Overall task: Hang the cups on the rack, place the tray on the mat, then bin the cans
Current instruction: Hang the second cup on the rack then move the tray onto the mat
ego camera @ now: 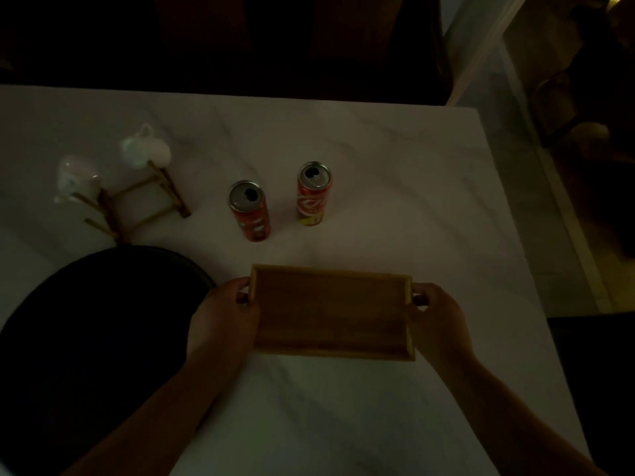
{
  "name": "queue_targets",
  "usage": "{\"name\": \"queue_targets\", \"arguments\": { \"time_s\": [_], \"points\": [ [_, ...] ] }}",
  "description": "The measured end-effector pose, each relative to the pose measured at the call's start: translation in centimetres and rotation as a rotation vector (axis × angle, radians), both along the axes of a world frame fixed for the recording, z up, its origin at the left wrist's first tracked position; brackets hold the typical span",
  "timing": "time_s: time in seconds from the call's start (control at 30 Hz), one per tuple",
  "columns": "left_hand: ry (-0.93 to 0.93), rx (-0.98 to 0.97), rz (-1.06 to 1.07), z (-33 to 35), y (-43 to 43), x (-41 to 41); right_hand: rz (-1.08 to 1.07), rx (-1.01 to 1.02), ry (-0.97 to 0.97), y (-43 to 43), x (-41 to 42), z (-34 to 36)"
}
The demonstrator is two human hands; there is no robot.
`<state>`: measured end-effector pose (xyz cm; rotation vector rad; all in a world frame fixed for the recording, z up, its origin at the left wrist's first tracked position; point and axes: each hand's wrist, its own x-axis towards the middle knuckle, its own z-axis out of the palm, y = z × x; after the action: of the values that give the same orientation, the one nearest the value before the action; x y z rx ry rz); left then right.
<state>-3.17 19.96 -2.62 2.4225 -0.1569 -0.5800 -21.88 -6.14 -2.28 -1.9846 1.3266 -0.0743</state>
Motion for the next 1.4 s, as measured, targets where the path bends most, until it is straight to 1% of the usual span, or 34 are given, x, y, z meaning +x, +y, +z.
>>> {"name": "queue_targets", "arguments": {
  "time_s": [0.33, 0.57, 0.83, 1.0, 1.23, 1.4],
  "points": [
    [-0.028, 0.095, 0.073, 0.2, 8.7, 2.7, 0.122, 0.047, -0.042, 6.6, 5.3, 1.0],
    [-0.036, 0.136, 0.141, 0.4, 15.0, 4.5, 0.212, 0.103, -0.047, 11.8, 9.1, 0.1],
    [-0.047, 0.179, 0.206, 0.3, 22.1, 6.5, 0.324, 0.13, 0.02, 17.7, 12.9, -0.1],
    [-0.069, 0.272, 0.239, 0.4, 25.7, 7.6, 0.384, 0.153, 0.028, 21.1, 14.8, -0.2],
    [-0.066, 0.269, 0.271, 0.6, 29.4, 8.8, 0.458, 0.139, 0.008, 24.3, 17.2, -0.5],
    [-0.078, 0.262, 0.278, 0.0, 30.9, 9.5, 0.486, 0.126, 0.036, 25.5, 18.2, -0.9]
  ]
}}
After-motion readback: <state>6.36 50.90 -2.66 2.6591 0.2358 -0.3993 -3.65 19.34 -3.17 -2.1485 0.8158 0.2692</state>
